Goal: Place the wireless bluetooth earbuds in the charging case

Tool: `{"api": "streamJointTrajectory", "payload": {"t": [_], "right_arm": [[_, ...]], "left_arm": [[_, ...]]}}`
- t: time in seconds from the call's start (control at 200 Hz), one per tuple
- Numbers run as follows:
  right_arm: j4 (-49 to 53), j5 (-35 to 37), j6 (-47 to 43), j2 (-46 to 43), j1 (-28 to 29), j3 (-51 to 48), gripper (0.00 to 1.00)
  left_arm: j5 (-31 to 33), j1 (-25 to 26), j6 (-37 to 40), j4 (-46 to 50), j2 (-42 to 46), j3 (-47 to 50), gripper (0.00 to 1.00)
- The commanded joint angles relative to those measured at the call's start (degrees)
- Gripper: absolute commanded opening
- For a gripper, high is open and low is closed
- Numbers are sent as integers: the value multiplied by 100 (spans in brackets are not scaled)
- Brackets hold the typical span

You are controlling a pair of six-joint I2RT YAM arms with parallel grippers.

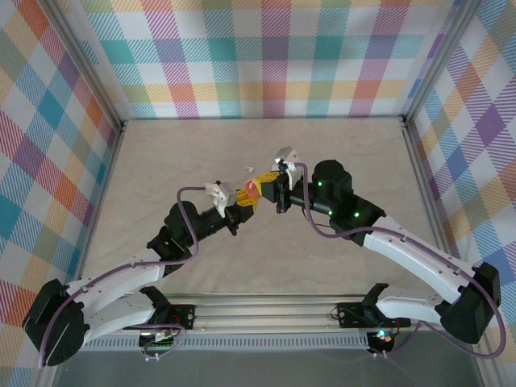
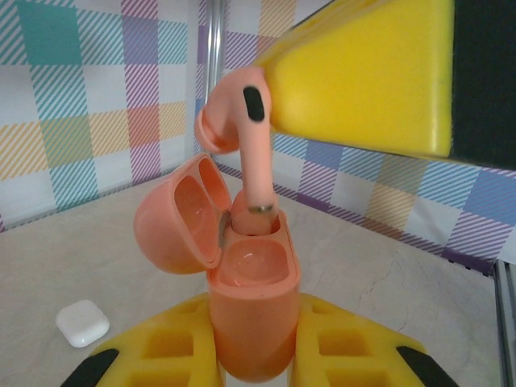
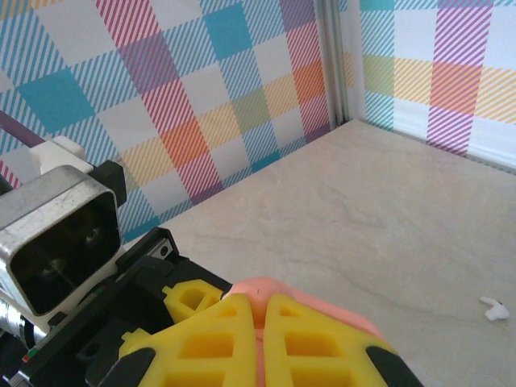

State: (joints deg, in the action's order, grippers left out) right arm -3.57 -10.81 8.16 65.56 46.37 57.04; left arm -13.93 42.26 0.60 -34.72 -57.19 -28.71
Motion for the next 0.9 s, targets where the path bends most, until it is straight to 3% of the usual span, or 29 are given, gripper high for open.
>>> {"api": "streamJointTrajectory", "payload": {"t": [0.0,0.22,0.425,0.895], "right_arm": [[-272,80,-205,27,47,-26,9],[-51,65,-386,45,107,-24,9],[250,584,-766,156,334,88,8],[199,1065,-866,205,434,177,8]], "left_arm": [[49,76,-62,-257,95,46,0],[251,74,-12,-106,74,-9,0],[514,81,-7,-6,110,-4,0],[461,81,-10,54,169,35,0]]}}
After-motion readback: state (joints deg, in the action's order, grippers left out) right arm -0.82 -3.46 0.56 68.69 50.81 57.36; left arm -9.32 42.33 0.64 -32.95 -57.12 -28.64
